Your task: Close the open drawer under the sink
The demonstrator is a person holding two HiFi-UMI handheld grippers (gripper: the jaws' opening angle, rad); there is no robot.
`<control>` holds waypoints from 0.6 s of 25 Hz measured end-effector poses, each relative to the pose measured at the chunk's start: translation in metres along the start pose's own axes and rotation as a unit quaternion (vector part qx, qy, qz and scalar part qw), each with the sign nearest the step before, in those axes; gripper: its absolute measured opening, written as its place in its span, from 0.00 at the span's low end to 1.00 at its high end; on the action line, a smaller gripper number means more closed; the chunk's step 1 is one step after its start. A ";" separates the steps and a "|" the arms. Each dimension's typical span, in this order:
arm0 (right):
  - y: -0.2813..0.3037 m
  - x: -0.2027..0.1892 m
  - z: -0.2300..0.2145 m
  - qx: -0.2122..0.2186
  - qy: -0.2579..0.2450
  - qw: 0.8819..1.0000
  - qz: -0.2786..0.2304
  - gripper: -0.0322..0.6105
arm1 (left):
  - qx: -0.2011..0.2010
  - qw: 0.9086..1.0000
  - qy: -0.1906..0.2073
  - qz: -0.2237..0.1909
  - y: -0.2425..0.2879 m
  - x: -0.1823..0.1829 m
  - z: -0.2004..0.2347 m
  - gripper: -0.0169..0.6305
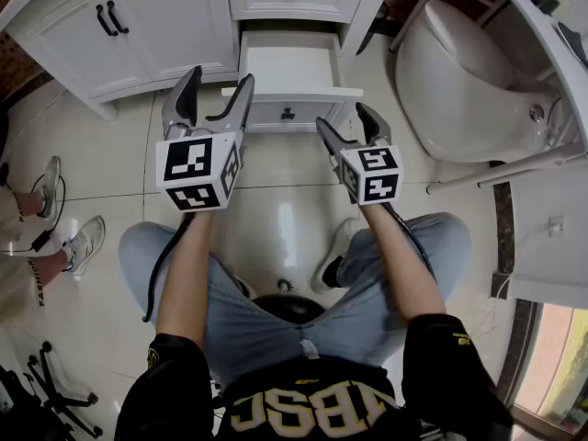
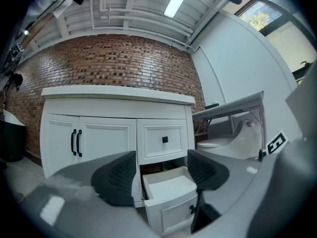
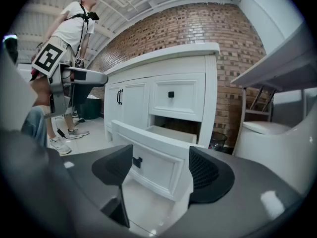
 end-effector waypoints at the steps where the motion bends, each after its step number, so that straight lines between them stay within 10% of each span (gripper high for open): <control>1: 0.005 -0.004 0.001 0.018 0.008 1.000 0.009 0.60 | 0.000 1.000 0.000 0.000 0.000 0.000 0.001 0.54; 15: 0.080 -0.047 0.026 0.141 0.058 0.982 0.111 0.45 | 0.003 1.000 -0.013 0.010 0.001 -0.007 0.013 0.54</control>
Point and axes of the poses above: the fingertips, and each gripper's own axes: y forward along the fingers, z to its left, x out of its top, the point moved 9 cm from there along -y, backward along the fingers, and after that the axes turned 3 degrees about y, right-handed, at the moved point
